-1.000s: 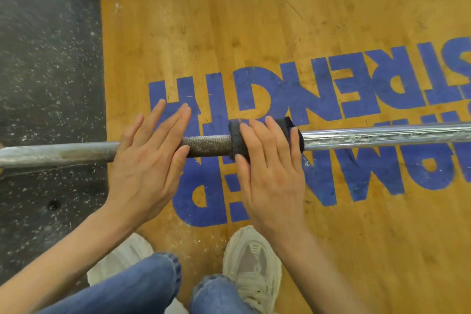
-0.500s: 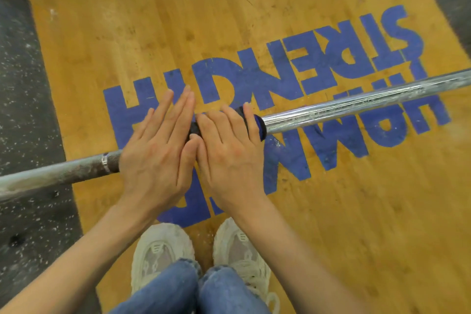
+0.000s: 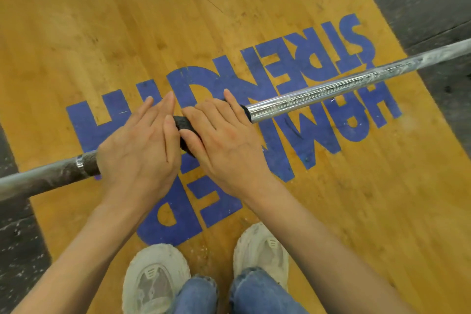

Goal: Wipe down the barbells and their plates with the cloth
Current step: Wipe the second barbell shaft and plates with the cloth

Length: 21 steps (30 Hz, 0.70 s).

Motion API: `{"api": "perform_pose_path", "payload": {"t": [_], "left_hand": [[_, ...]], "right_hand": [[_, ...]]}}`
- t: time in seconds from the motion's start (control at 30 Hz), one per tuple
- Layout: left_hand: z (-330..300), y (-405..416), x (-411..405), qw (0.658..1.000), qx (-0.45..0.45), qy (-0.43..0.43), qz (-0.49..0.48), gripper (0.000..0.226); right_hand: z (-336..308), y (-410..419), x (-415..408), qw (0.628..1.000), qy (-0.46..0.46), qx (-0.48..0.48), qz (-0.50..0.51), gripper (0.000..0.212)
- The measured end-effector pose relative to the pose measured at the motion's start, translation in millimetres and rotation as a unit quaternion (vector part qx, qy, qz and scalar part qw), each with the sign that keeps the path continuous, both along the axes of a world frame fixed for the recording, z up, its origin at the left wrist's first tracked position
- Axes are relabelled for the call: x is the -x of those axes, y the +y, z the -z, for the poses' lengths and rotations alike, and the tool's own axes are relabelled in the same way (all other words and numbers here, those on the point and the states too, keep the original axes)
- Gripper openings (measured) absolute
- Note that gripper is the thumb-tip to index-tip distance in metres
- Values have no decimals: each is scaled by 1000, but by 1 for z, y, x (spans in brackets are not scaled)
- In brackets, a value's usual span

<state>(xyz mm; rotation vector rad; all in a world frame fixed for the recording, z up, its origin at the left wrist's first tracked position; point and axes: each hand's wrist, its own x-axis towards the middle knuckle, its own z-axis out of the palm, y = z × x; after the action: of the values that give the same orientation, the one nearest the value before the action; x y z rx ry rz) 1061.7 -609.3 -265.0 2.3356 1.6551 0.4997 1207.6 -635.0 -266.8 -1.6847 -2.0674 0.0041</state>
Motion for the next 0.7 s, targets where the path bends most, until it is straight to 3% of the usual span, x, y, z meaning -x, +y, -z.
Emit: {"api": "perform_pose_path", "payload": {"t": [0.33, 0.57, 0.7], "left_hand": [[-5, 22, -2, 1000, 9, 6, -10, 59], [-8, 15, 7, 993, -95, -45, 45, 55], [0, -6, -4, 998, -65, 7, -10, 57]], "right_hand": [[2, 21, -15, 998, -60, -27, -11, 43], [10, 32, -17, 998, -23, -61, -17, 48], [16, 19, -33, 996, 15, -60, 65, 50]]}}
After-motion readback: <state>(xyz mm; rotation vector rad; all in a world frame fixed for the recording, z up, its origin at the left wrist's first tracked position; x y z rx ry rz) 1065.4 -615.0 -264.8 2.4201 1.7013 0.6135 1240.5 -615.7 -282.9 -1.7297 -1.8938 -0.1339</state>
